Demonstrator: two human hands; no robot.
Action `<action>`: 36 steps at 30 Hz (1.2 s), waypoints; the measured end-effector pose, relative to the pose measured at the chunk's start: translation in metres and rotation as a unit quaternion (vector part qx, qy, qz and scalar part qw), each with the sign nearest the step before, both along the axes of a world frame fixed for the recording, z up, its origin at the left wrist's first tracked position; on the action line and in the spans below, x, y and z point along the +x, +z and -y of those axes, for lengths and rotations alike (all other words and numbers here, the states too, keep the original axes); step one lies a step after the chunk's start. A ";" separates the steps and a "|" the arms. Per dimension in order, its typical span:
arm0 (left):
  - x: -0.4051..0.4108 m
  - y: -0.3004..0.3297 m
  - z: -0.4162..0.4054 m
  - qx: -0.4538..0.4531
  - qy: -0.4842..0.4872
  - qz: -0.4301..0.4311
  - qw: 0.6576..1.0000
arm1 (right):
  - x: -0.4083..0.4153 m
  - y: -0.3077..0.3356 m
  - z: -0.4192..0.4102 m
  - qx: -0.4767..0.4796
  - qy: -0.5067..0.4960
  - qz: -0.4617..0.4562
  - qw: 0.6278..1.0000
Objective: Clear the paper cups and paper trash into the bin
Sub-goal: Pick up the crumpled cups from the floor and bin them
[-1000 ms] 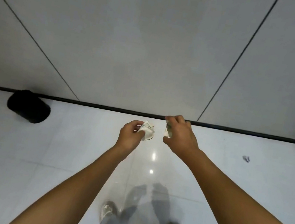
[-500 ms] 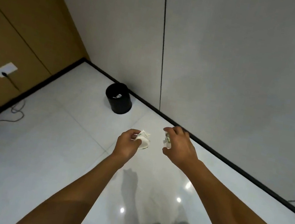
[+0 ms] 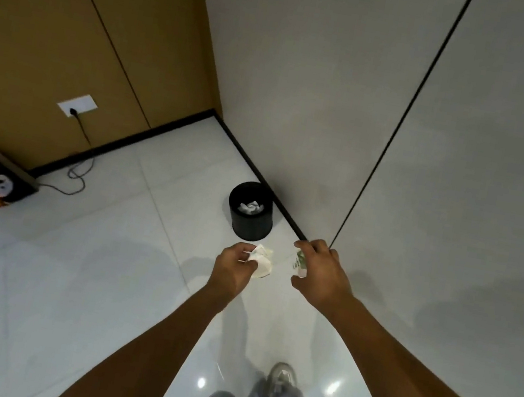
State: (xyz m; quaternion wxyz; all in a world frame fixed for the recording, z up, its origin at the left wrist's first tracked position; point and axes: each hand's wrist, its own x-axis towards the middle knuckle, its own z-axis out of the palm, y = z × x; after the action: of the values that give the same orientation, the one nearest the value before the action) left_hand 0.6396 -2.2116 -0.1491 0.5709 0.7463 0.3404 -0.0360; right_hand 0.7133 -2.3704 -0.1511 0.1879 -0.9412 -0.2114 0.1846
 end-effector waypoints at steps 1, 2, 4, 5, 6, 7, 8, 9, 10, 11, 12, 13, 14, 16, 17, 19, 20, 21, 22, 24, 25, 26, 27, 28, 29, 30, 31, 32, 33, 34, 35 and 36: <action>0.016 0.000 -0.008 0.003 0.006 -0.001 1.000 | 0.019 0.001 -0.010 -0.003 0.010 0.000 1.000; 0.030 0.002 -0.017 0.006 0.011 -0.005 1.000 | 0.037 0.002 -0.021 -0.006 0.018 -0.001 1.000; 0.057 0.002 -0.036 -0.002 0.026 -0.015 1.000 | 0.069 0.002 -0.044 -0.010 0.037 -0.007 0.999; 0.070 0.000 -0.047 -0.008 0.038 -0.018 0.999 | 0.084 0.001 -0.055 -0.012 0.047 -0.010 0.999; 0.083 -0.002 -0.059 -0.008 0.050 -0.021 0.999 | 0.100 -0.001 -0.068 -0.015 0.056 -0.014 0.998; 0.096 -0.006 -0.071 -0.005 0.058 -0.021 0.998 | 0.115 -0.005 -0.080 -0.019 0.066 -0.016 0.998; 0.109 -0.011 -0.083 -0.003 0.060 -0.023 0.998 | 0.131 -0.009 -0.092 -0.024 0.073 -0.018 0.997; 0.122 -0.017 -0.096 -0.005 0.061 -0.025 0.998 | 0.146 -0.014 -0.104 -0.028 0.077 -0.019 0.996; 0.136 -0.023 -0.108 -0.008 0.062 -0.030 0.998 | 0.161 -0.020 -0.116 -0.030 0.077 -0.020 0.996; 0.150 -0.030 -0.122 -0.011 0.063 -0.036 0.997 | 0.175 -0.026 -0.129 -0.032 0.074 -0.023 0.996; 0.165 -0.037 -0.136 -0.013 0.066 -0.039 0.997 | 0.190 -0.033 -0.143 -0.032 0.071 -0.026 0.997; 0.180 -0.043 -0.151 -0.014 0.068 -0.041 0.997 | 0.205 -0.040 -0.157 -0.033 0.070 -0.030 0.997; 0.196 -0.050 -0.166 -0.013 0.069 -0.043 0.997 | 0.220 -0.047 -0.172 -0.034 0.069 -0.034 0.996; 0.226 -0.061 -0.195 -0.013 0.071 -0.046 0.996 | 0.247 -0.061 -0.200 -0.036 0.065 -0.048 0.996; 0.239 -0.065 -0.209 -0.015 0.074 -0.052 0.996 | 0.259 -0.067 -0.214 -0.035 0.059 -0.058 0.996; 0.265 -0.075 -0.235 -0.019 0.078 -0.067 0.994 | 0.282 -0.079 -0.238 -0.033 0.046 -0.074 0.996; 0.278 -0.081 -0.246 -0.020 0.077 -0.078 0.994 | 0.293 -0.085 -0.248 -0.034 0.042 -0.080 0.995; 0.289 -0.087 -0.256 -0.021 0.075 -0.086 0.993 | 0.303 -0.090 -0.257 -0.033 0.040 -0.085 0.995; 0.300 -0.093 -0.265 -0.025 0.074 -0.094 0.993 | 0.312 -0.097 -0.264 -0.029 0.038 -0.092 0.995; 0.321 -0.108 -0.279 -0.030 0.077 -0.108 0.991 | 0.332 -0.114 -0.277 -0.010 0.034 -0.097 0.995; 0.329 -0.118 -0.285 -0.033 0.081 -0.115 0.990 | 0.341 -0.124 -0.284 -0.004 0.035 -0.090 0.995; 0.338 -0.129 -0.290 -0.038 0.086 -0.120 0.988 | 0.350 -0.136 -0.290 -0.006 0.036 -0.083 0.996; 0.346 -0.140 -0.294 -0.044 0.091 -0.123 0.987 | 0.360 -0.147 -0.297 -0.013 0.035 -0.082 0.996; 0.353 -0.152 -0.298 -0.051 0.097 -0.126 0.986 | 0.369 -0.159 -0.303 -0.019 0.033 -0.084 0.996; 0.360 -0.163 -0.301 -0.057 0.106 -0.130 0.984 | 0.378 -0.172 -0.310 -0.021 0.033 -0.082 0.996; 0.365 -0.175 -0.304 -0.065 0.118 -0.135 0.982 | 0.386 -0.184 -0.316 -0.021 0.034 -0.080 0.996; 0.369 -0.186 -0.306 -0.070 0.130 -0.138 0.979 | 0.395 -0.196 -0.322 -0.020 0.037 -0.076 0.996; 0.373 -0.197 -0.308 -0.073 0.139 -0.140 0.978 | 0.403 -0.208 -0.328 -0.021 0.042 -0.072 0.996; 0.375 -0.208 -0.308 -0.075 0.142 -0.147 0.976 | 0.410 -0.220 -0.334 -0.024 0.043 -0.068 0.996; 0.377 -0.219 -0.309 -0.076 0.144 -0.154 0.975 | 0.415 -0.232 -0.340 -0.027 0.044 -0.069 0.996; 0.379 -0.230 -0.309 -0.075 0.147 -0.161 0.973 | 0.420 -0.245 -0.346 -0.028 0.047 -0.074 0.996; 0.381 -0.241 -0.310 -0.075 0.150 -0.167 0.972 | 0.425 -0.258 -0.351 -0.030 0.053 -0.079 0.995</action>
State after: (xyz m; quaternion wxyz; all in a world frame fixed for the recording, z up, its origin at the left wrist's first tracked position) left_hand 1.0205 -1.9018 -0.3901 0.5590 0.6255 0.5350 -0.0999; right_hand 1.1384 -2.0190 -0.4096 0.1651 -0.9166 -0.2398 0.2741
